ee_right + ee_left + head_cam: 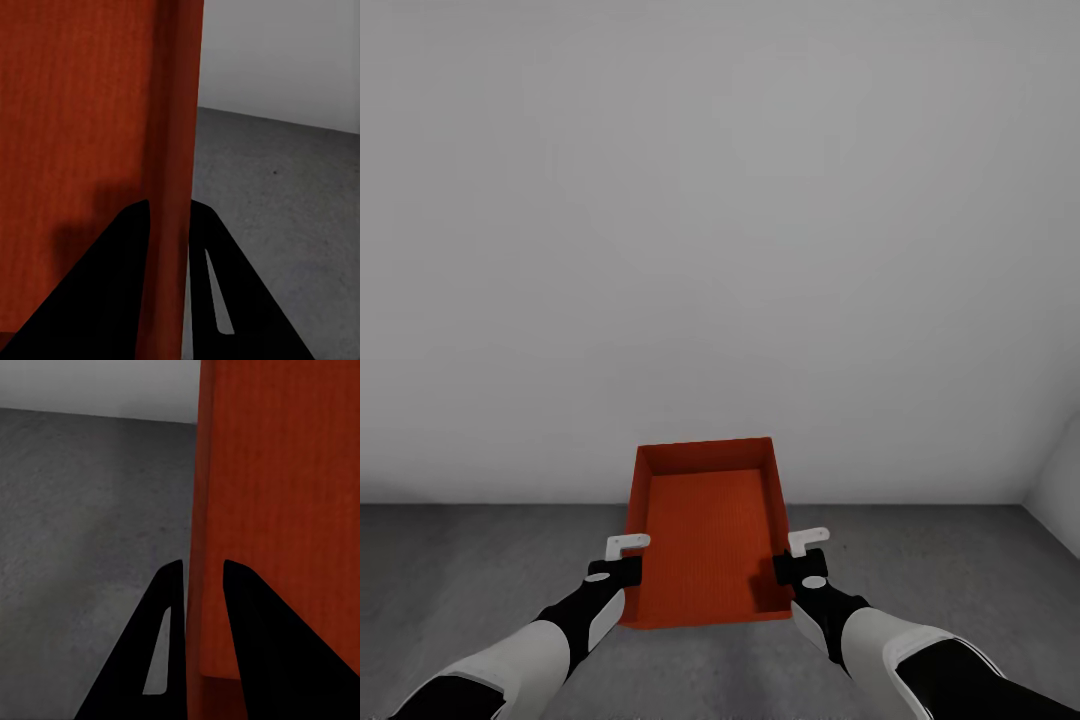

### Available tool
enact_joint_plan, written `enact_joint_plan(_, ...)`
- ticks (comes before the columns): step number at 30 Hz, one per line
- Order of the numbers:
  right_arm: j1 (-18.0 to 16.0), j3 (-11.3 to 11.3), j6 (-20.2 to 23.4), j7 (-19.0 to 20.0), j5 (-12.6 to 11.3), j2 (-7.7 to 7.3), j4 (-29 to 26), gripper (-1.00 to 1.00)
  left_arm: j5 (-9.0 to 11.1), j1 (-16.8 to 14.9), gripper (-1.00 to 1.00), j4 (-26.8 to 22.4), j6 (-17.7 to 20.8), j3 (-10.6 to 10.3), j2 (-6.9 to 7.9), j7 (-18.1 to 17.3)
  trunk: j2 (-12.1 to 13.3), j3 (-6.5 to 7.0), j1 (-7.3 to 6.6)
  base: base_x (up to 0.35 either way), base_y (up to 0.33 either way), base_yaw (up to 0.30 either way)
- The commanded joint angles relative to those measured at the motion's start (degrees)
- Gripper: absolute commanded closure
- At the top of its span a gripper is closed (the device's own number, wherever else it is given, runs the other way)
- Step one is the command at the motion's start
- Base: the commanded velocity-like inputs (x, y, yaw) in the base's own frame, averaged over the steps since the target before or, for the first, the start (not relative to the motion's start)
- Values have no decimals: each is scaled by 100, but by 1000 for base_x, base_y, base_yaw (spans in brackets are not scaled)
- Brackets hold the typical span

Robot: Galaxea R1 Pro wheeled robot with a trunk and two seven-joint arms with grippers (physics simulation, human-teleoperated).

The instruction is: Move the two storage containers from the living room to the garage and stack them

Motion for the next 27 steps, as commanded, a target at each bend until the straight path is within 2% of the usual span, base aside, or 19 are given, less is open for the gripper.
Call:
enact_joint_plan(1, -5, -51, -24, -25, -120, 82, 27, 100, -37, -5, 100, -213, 2, 74, -6, 47, -8, -18, 1, 0, 0, 0)
enact_joint_plan(27, -5, -51, -26, -25, -121, 82, 27, 100, -44, -5, 100, -213, 2, 74, -6, 47, -8, -254, 1, 0, 0, 0)
